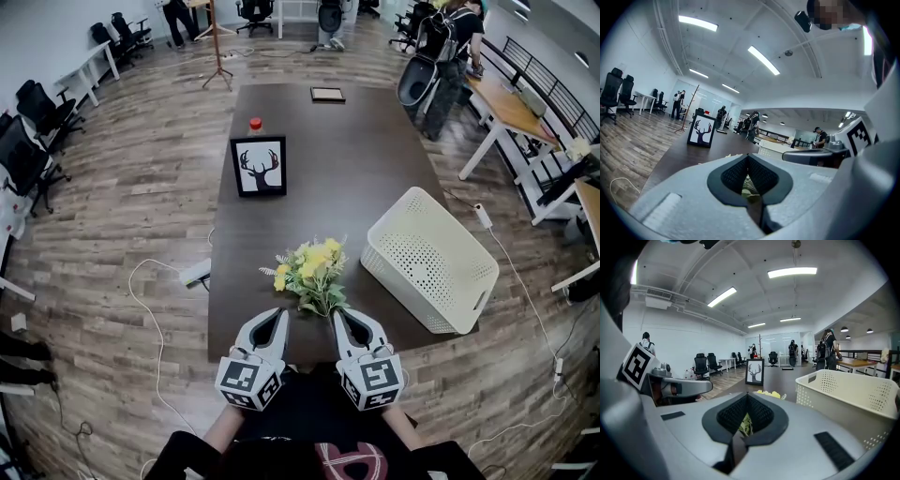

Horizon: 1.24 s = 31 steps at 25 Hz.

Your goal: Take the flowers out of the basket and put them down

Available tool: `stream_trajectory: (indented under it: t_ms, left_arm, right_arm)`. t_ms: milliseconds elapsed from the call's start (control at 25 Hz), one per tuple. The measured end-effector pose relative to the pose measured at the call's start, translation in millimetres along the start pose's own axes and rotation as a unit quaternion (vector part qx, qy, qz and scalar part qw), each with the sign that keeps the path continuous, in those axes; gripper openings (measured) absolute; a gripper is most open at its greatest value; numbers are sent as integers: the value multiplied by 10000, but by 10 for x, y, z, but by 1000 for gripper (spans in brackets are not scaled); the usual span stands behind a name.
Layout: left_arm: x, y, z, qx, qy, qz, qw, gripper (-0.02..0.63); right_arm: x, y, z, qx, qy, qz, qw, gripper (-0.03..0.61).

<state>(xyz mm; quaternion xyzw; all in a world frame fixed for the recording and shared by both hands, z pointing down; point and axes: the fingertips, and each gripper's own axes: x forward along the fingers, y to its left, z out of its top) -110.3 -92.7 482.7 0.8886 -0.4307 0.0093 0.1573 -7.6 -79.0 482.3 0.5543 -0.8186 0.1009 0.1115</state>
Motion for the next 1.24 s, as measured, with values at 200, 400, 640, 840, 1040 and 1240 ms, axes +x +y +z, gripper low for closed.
stream_trajectory:
  t_ms: [200, 400, 640, 840, 1040, 1240]
  left_arm:
    - [-1, 2, 3, 24, -15, -8, 10000, 8]
    - [13, 18, 18, 36, -39, -4, 10000, 7]
    - [28, 12, 25, 43, -57, -16, 10000, 7]
    - [20, 19, 37, 62, -74, -32, 9999, 7]
    - [31, 7, 47, 81, -76, -53, 9999, 8]
    - [47, -2, 38, 72, -62, -43, 9999, 8]
  right_arm:
    - [0, -9, -25, 104, 3, -37, 9999, 7]
    - [16, -25, -34, 175, -3, -54, 9998, 6]
    - [29, -12, -49, 143, 31, -27, 9999, 6]
    - [41, 5, -41, 130, 29, -16, 9999, 6]
    - [52, 16, -44, 112, 45, 10, 9999, 6]
    - [56, 12, -57, 88, 70, 45, 9999, 6]
